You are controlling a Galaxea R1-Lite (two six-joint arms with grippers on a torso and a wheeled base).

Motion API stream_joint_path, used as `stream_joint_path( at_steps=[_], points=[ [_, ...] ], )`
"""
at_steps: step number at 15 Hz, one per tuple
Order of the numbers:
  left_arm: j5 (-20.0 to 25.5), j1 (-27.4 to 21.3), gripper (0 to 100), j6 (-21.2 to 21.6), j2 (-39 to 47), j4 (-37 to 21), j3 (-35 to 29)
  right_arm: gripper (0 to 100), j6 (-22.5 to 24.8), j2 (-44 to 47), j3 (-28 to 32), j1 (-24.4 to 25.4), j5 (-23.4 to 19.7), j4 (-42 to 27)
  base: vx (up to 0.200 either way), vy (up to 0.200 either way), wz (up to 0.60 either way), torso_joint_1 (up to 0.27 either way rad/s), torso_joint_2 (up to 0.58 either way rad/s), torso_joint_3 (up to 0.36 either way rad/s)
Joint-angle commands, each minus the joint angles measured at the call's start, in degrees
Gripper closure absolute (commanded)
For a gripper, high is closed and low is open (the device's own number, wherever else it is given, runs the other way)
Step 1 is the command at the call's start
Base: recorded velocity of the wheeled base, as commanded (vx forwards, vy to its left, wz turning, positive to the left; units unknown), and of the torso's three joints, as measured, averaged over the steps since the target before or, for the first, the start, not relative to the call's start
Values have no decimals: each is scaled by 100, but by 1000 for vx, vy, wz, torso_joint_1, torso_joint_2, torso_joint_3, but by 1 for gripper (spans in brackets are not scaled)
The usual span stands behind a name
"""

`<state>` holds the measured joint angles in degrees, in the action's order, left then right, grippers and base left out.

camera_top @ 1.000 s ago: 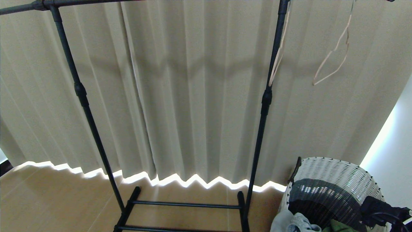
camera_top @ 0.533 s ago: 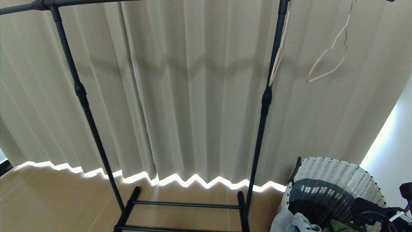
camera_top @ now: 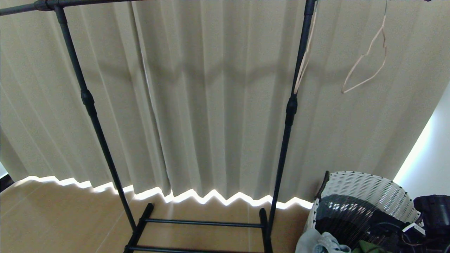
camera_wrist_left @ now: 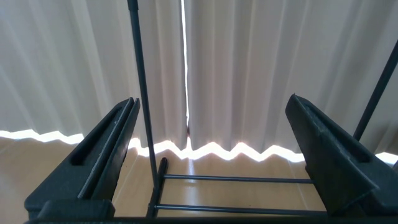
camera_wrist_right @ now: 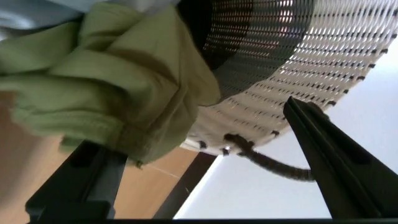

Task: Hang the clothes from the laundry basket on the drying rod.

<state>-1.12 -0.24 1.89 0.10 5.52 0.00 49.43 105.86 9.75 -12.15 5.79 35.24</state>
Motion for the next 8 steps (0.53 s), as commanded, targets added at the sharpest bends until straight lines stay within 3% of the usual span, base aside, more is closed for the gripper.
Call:
stream_joint_path(
  at_steps=[1,2,3,7,8],
  points=[
    [7,-2,0,4,-1,1,0,0,5,268,-8,-68,-8,53,0,0,0,0,0,0],
    [7,-2,0,4,-1,1,0,0,5,215,-44,-68,-104,132,0,0,0,0,0,0],
    [7,-2,0,4,-1,1,0,100,5,163,-88,-68,-192,255,0,0,0,0,0,0],
    [15,-2,0,4,-1,1,0,100,-21,-31,-650,-68,-219,1275,0,0,0,0,0,0],
    [15,-2,0,4,-1,1,0,100,-74,-180,-966,-85,-236,1819,0,0,0,0,0,0]
  ],
)
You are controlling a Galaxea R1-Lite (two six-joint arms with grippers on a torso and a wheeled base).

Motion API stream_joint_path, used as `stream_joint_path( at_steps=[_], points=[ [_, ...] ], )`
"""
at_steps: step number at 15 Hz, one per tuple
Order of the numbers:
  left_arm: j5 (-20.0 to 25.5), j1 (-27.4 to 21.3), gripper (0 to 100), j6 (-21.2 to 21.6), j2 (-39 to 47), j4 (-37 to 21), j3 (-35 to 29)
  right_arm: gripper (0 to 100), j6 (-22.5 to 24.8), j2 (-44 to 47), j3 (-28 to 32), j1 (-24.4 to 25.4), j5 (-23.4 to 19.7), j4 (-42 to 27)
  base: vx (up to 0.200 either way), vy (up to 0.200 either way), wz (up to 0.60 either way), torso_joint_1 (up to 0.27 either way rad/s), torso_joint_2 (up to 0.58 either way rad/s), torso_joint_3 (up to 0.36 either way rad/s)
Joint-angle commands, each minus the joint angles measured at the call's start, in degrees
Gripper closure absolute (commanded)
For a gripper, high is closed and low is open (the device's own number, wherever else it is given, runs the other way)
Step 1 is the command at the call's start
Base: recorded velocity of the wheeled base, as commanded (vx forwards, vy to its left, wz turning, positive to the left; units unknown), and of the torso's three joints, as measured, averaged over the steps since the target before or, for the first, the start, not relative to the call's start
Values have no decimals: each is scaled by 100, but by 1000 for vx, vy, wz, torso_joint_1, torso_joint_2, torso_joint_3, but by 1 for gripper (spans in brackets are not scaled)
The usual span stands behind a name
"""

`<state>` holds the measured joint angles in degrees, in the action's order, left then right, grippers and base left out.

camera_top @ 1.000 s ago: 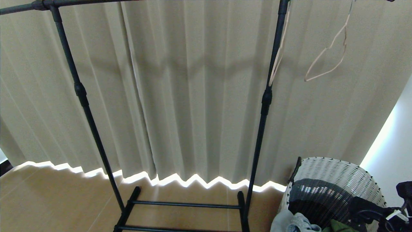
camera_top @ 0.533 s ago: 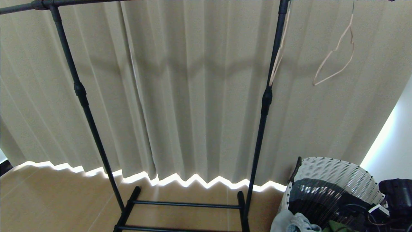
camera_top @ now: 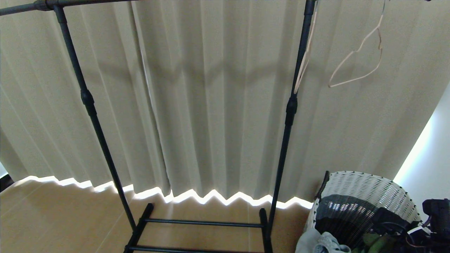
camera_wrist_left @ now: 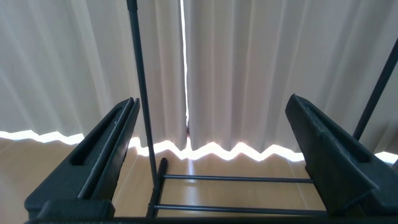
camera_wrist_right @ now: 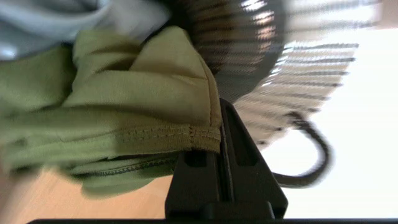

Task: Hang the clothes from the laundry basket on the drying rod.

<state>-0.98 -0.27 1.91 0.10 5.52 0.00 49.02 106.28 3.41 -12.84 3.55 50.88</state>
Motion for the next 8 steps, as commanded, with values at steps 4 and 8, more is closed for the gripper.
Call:
stream_joint_path(
  at_steps=[4,8],
  points=[
    [1,0,0,11,-1,1,0,100,-323,-1426,-341,-351,-117,466,0,0,0,0,0,0],
    [10,0,0,20,-1,1,0,100,-1219,-2876,-192,-351,-144,414,0,0,0,0,0,0]
  ],
)
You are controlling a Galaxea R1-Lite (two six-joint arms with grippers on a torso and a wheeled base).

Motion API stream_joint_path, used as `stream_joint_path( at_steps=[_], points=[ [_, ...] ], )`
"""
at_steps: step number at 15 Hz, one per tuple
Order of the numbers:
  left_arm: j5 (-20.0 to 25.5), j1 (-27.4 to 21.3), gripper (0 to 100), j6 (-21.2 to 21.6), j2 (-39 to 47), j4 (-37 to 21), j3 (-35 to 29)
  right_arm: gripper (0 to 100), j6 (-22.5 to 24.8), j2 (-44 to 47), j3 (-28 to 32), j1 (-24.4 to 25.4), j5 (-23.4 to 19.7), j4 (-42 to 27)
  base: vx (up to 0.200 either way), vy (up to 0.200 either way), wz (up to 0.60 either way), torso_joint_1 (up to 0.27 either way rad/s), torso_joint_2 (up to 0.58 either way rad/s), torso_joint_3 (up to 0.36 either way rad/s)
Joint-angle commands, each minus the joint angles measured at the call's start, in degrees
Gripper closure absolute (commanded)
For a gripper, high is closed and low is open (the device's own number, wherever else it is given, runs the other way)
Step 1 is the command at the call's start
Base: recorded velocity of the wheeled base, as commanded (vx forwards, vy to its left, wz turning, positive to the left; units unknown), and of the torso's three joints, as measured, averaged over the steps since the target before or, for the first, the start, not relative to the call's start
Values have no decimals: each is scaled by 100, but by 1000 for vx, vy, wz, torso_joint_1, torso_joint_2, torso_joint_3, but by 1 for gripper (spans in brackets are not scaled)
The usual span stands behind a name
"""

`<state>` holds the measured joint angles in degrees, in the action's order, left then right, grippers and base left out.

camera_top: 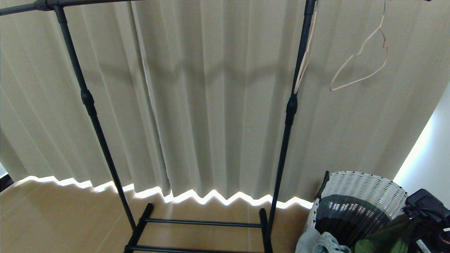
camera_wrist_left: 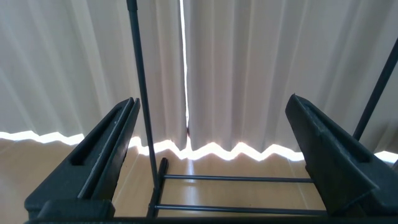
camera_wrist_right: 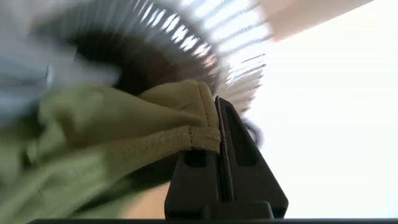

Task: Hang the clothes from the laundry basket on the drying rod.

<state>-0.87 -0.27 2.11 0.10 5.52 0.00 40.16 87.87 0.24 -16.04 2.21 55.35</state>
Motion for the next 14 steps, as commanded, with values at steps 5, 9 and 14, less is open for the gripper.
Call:
stream_joint_path(
  at_steps=[5,9,14],
  points=[
    [16,0,0,0,-1,1,0,100,-1845,-1861,582,-30,-10,-50,0,0,0,0,0,0],
    [16,0,0,0,-1,1,0,100,-2460,-2318,837,-30,-10,-129,0,0,0,0,0,0],
    [16,0,0,0,-1,1,0,100,-2671,-3848,2076,172,-89,-3311,0,0,0,0,0,0]
  ],
)
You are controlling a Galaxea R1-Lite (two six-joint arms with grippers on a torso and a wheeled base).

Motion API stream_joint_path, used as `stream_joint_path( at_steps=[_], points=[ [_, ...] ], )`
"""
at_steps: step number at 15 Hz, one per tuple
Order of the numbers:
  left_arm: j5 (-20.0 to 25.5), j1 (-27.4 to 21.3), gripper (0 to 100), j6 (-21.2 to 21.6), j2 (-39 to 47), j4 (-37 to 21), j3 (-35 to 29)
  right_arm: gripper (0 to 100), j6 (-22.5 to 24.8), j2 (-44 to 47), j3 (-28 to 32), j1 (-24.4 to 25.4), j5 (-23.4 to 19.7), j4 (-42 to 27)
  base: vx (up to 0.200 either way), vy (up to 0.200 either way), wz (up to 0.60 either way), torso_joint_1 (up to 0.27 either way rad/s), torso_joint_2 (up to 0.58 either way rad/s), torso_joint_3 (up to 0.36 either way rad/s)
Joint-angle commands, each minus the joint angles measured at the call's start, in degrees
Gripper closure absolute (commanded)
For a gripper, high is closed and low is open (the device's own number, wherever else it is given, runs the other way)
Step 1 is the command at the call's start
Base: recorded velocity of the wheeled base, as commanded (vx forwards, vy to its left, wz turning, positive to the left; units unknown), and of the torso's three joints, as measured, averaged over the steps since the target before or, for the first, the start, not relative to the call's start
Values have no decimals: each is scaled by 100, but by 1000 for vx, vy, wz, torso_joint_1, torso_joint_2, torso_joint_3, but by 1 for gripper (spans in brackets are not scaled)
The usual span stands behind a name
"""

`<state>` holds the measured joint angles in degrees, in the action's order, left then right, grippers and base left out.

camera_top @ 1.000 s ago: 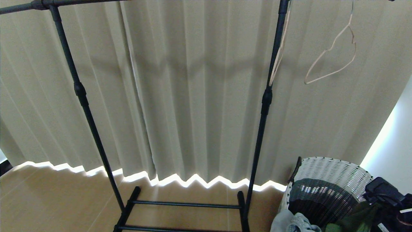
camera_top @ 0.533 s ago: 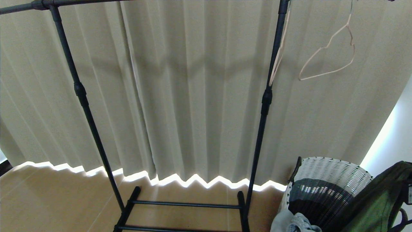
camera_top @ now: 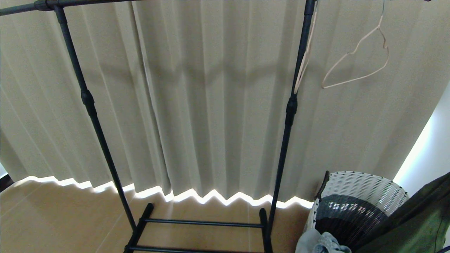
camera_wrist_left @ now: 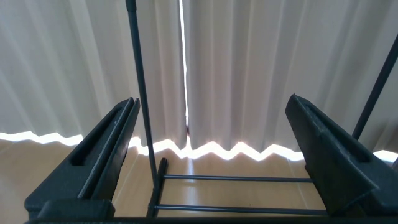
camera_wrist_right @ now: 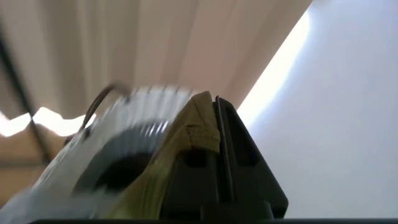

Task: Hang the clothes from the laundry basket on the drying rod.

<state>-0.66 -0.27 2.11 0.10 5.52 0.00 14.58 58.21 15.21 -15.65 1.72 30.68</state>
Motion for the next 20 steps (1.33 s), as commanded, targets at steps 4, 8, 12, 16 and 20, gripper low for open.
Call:
stream_joint_path(
  at_steps=[4,8,12,16,20],
  points=[
    [-4,0,0,0,-1,1,0,100,-878,-1743,1230,344,-392,-3464,0,0,0,0,0,0],
    [-4,0,0,0,-1,1,0,100,-878,-1866,1027,379,-400,-3473,0,0,0,0,0,0],
    [-4,0,0,9,-1,1,0,100,-869,-1954,1001,598,-392,-3508,-200,0,0,1,1,4],
    [-4,0,0,9,-1,1,0,100,-860,-1945,957,625,-392,-3534,-100,0,0,-1,1,4],
    [-4,0,0,9,-1,1,0,100,-860,-1963,869,765,-383,-3525,0,0,0,0,0,0]
  ],
)
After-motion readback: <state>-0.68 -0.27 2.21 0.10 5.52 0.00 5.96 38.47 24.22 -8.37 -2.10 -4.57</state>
